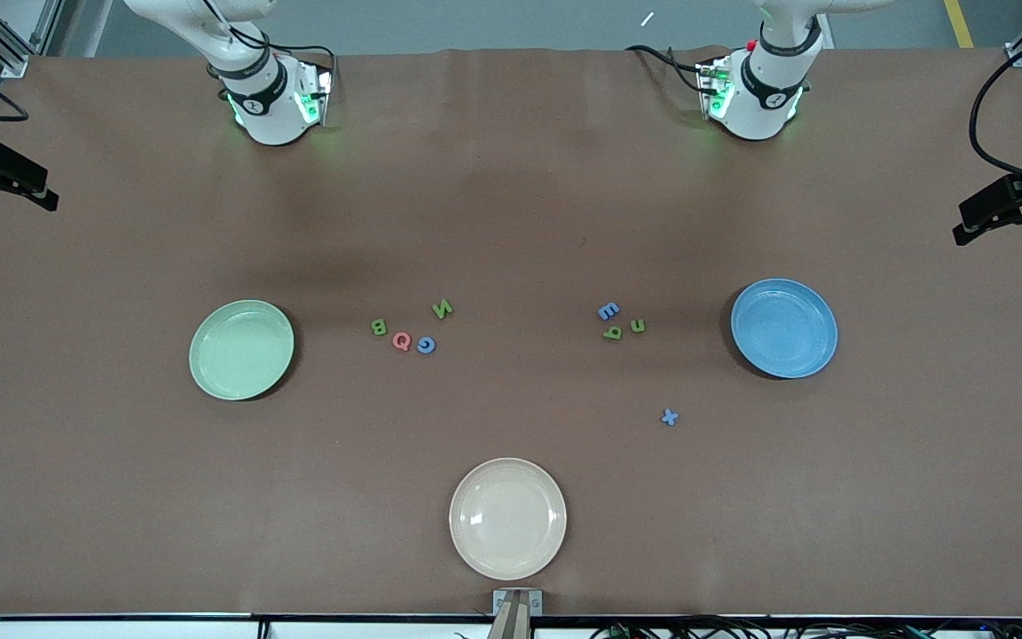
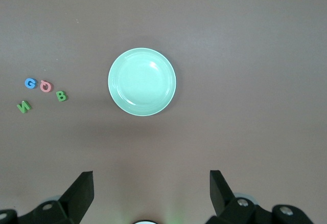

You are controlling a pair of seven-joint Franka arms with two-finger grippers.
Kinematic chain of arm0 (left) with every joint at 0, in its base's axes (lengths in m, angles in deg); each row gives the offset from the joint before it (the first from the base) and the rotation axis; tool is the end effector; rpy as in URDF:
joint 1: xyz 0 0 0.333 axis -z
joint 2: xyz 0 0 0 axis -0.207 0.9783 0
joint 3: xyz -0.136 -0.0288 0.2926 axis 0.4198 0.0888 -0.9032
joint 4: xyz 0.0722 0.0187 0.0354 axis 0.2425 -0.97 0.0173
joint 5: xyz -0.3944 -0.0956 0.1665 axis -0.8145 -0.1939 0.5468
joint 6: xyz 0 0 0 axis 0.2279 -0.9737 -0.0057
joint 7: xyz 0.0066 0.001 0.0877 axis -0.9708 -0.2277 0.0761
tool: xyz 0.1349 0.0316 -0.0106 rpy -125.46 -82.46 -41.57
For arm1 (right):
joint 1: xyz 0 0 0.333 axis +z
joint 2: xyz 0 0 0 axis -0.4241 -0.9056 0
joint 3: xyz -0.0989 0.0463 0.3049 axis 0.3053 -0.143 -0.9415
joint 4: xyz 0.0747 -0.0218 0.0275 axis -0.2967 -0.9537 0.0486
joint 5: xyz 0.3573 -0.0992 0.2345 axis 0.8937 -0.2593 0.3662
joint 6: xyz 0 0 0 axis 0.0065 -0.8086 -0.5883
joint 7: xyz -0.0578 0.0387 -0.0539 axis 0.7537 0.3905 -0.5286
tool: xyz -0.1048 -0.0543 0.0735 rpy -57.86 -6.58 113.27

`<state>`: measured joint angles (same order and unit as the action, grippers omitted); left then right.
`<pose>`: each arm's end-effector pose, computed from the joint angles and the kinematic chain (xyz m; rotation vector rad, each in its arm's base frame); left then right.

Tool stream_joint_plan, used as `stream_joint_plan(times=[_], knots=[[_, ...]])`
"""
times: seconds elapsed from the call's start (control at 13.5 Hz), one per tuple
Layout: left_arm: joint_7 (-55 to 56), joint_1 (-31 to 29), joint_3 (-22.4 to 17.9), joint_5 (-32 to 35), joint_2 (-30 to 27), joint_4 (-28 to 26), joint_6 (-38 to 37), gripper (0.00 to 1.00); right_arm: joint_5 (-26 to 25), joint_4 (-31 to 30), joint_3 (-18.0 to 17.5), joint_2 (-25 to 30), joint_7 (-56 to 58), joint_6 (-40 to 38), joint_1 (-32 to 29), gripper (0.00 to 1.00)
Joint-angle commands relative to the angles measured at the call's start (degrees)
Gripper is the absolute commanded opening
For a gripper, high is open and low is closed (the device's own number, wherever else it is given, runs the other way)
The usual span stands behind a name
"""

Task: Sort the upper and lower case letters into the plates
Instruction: 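Reach the left gripper toward the blue lowercase x letter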

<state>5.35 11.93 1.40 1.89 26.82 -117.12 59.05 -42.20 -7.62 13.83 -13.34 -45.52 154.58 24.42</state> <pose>0.6062 0.0105 0.6215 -3.1353 -0.0128 -0.0206 0.5546 -0.0630 0.6092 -3.1241 -0.0604 0.0642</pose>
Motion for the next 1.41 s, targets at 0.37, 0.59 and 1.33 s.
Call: stream_joint_plan(times=[0.37, 0.59, 1.33], knots=[[-0.50, -0.50, 0.21, -0.92, -0.70, -0.03, -0.03, 1.00, 1.14, -1.76, -0.35, 1.81, 0.95, 0.44, -0.91, 1.00], [-0.50, 0.63, 0.21, -0.92, 1.22, -0.38, 1.45, 1.00, 0.70, -1.76, -0.35, 1.81, 0.86, 0.44, -1.26, 1.00], [0.29, 5.37, 9.53, -1.10, 22.48, -0.38, 19.11, 1.00, 0.87, -0.54, -0.35, 1.38, -0.82, -0.44, -1.70, 1.00]])
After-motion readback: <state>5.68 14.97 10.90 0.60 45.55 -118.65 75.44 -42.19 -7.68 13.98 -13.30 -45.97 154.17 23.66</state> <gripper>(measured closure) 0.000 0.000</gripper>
